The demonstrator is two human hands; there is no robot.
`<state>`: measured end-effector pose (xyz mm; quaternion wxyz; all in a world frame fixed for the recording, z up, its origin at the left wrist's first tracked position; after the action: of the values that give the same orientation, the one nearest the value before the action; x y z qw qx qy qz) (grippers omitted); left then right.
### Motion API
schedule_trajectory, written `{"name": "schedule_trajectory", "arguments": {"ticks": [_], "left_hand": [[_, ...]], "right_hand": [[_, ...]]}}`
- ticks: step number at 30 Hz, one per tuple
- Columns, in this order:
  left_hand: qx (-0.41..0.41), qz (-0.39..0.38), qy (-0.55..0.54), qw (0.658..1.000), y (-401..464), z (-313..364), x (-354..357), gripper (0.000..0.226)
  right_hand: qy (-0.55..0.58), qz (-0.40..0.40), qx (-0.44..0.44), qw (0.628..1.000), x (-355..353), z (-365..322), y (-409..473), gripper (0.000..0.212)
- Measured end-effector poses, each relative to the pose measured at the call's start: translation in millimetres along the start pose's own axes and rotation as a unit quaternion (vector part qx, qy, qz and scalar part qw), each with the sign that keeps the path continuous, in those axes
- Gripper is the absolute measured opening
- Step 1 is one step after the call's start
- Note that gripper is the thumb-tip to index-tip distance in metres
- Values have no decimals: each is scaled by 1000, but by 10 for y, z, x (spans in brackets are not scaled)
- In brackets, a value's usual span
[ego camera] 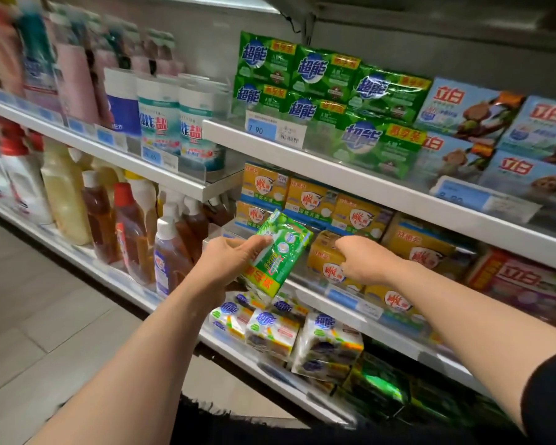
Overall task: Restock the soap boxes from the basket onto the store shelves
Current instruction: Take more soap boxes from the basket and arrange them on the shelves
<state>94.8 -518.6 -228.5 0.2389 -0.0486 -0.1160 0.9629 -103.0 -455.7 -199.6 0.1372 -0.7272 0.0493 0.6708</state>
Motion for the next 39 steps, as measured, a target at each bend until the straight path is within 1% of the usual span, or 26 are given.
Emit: {"name": "schedule_trajectory", "arguments": {"ticks": [1,3,5,7,9,11,12,13,14,15,16,17,19,21,24,26,27,28,30,32,34,35,36,37,38,39], "left_hand": [[-1,-5,-7,1000,-9,8,19,33],[-2,-21,-10,1000,7,17,80,40],[0,-41,-7,999,15,44,174,42],[-8,-78,-34,996,-5,58,320,39],[-17,-116,-50,992,-44,61,482,39],[-14,-145,-46,988,-96,64,635,42],[-11,-160,-43,986,-125,61,720,44],[-9,-178,-43,983,-167,59,823,46],[-7,-199,-45,979,-216,53,940,49],[-5,-217,-53,975,-271,42,1064,51],[-5,-232,-61,971,-323,28,1191,50],[-8,-245,-70,967,-371,6,1323,47],[-17,-272,-75,959,-462,-43,1609,45],[-23,-304,-69,950,-573,-98,1919,48],[-38,-351,-71,933,-762,-219,2405,43],[-40,-369,-60,927,-901,-321,2711,39],[-38,-377,-57,924,-961,-380,2862,41],[-36,-387,-58,920,-1021,-433,3012,45],[-21,-412,-45,910,-1163,-502,3293,49],[12,-438,0,899,-1269,-553,3532,47],[78,-439,40,894,-1273,-554,3689,48],[138,-406,91,899,-1216,-541,3700,54],[217,-342,180,896,-1130,-510,3654,63],[306,-267,274,872,-1084,-451,3594,71],[387,-212,340,830,-1108,-404,3559,73],[438,-193,389,788,-1130,-437,3574,73]], "right_hand": [[1,3,-10,1000,-3,-20,-24,22],[9,1,-17,1000,-9,-26,-95,41],[24,-7,-26,999,-6,-24,-202,45],[52,-2,-32,998,-21,2,-330,47],[83,28,-29,996,-68,78,-455,42],[136,74,-12,988,-117,206,-596,23],[184,98,5,978,-128,304,-671,20],[256,118,17,959,-133,384,-772,31],[357,124,34,925,-90,472,-882,44],[463,122,54,876,-16,543,-1007,50],[523,115,68,841,54,582,-1138,52],[551,101,72,825,121,607,-1261,48],[524,92,76,843,224,710,-1499,33],[491,98,92,861,273,862,-1752,36],[407,126,153,892,332,1239,-2122,62],[382,143,196,892,406,1501,-2371,107],[384,148,205,888,447,1598,-2487,121],[385,155,214,885,470,1685,-2613,123],[406,169,245,864,533,1876,-2880,108],[416,199,255,850,577,2082,-3118,98],[389,210,269,855,631,2280,-3310,91],[370,206,274,864,679,2376,-3366,90],[338,193,277,879,727,2459,-3390,87],[295,174,272,899,771,2519,-3375,85],[232,147,267,924,797,2543,-3338,83],[169,115,260,944,837,2559,-3283,81]]}}
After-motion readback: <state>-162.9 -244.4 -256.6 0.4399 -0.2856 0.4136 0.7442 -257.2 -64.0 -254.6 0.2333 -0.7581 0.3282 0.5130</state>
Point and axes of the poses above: each hand's wrist, its own y-axis towards the middle knuckle, its own x-axis out of the palm, z = x × y, the point moved 10 cm from there along y, towards the middle knuckle, and after that the axes turned 4 degrees about -x, right-handed, at the moved point
